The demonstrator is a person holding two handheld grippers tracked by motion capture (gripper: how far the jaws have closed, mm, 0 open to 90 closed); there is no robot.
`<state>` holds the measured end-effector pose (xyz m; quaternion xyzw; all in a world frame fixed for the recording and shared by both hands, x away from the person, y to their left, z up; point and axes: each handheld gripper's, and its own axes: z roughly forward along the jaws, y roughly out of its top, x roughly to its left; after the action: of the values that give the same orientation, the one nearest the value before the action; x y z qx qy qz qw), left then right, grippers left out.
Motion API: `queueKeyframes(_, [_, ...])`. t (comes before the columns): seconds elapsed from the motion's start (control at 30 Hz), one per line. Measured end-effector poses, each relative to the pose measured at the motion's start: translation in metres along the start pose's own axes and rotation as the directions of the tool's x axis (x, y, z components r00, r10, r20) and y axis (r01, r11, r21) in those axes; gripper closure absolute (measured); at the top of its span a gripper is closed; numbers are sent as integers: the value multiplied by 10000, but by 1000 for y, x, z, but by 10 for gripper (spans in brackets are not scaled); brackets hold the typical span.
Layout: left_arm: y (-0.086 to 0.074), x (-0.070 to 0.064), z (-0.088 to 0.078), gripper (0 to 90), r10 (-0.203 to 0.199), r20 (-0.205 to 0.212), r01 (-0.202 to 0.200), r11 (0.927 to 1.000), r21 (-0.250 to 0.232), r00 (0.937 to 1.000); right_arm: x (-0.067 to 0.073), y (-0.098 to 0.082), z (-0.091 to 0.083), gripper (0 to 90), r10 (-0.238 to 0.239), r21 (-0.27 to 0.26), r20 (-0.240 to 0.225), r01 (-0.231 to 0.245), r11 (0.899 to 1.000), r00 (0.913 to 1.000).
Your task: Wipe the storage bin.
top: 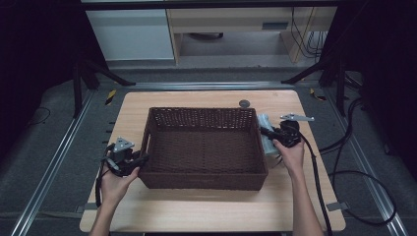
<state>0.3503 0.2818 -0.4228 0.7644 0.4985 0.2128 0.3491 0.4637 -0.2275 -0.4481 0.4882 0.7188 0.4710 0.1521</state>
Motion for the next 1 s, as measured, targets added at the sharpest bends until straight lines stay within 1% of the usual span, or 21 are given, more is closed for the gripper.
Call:
queueKeyframes(0.07, [0, 0, 0, 663, 4, -21, -4, 10000, 1, 10000, 5, 5, -11, 717, -243, -223, -36, 242, 9995, 9997])
queueKeyframes(0.1, [0, 0, 0, 663, 1, -33, -1, 10000, 5, 10000, 6, 6, -15, 717, -337, -220, -46, 336, 9992, 9994])
queueKeyframes(0.2, [0, -1, 0, 664, -14, -38, 14, 10000, 5, 10000, 8, 3, -17, 718, -471, 63, 84, 470, 9989, 9989])
queueKeyframes(0.3, [0, 0, 0, 665, -11, -40, 11, 10000, 13, 10000, 6, -8, -10, 716, -465, 521, 269, 451, 9976, 9986])
queueKeyframes(0.4, [0, 0, 0, 664, -24, -25, 24, 10000, 15, 10000, 3, -21, 2, 716, -464, 1037, 383, 422, 9937, 9982])
queueKeyframes(0.5, [0, 0, 0, 664, -19, -27, 19, 10000, 9, 10000, 0, -36, 17, 715, -497, 1671, 613, 389, 9852, 9969])
queueKeyframes(0.57, [0, 0, 0, 664, -36, -20, 36, 10000, 3, 10000, -1, -38, 20, 715, -309, 1609, 569, 214, 9867, 9979])
queueKeyframes(0.6, [0, 0, 0, 664, -36, -22, 36, 10000, 8, 10000, 0, -37, 20, 715, -357, 1642, 593, 255, 9861, 9976])
queueKeyframes(0.67, [0, 0, 0, 665, -50, -37, 50, 10000, 8, 10000, 2, -33, 16, 715, -395, 1561, 482, 315, 9872, 9981])
queueKeyframes(0.73, [0, -1, 0, 668, -51, -91, 51, 10000, 12, 9999, 3, -29, 9, 716, -281, 1191, 297, 243, 9926, 9992])
queueKeyframes(0.77, [1, -1, 0, 670, -35, -111, 35, 10000, 26, 9999, 3, -26, 4, 716, -147, 963, 180, 129, 9953, 9997])
queueKeyframes(0.83, [0, -1, 0, 672, -105, -111, 105, 9999, 7, 9999, 3, -21, -4, 716, 20, 571, 7, -20, 9984, 10000])
queueKeyframes(0.87, [1, -1, 1, 672, -128, -116, 128, 9999, -6, 9999, 3, -16, -11, 716, 59, 284, -118, -56, 9996, 9999])
queueKeyframes(0.93, [1, -1, 1, 674, -136, -139, 136, 9999, -7, 9998, 6, -9, -20, 716, -100, 3, -168, 101, 9999, 9998])
queueKeyframes(1.0, [2, -2, 2, 675, -104, -166, 105, 9999, 13, 9998, 9, -4, -25, 716, -234, -81, -189, 233, 9997, 9995])
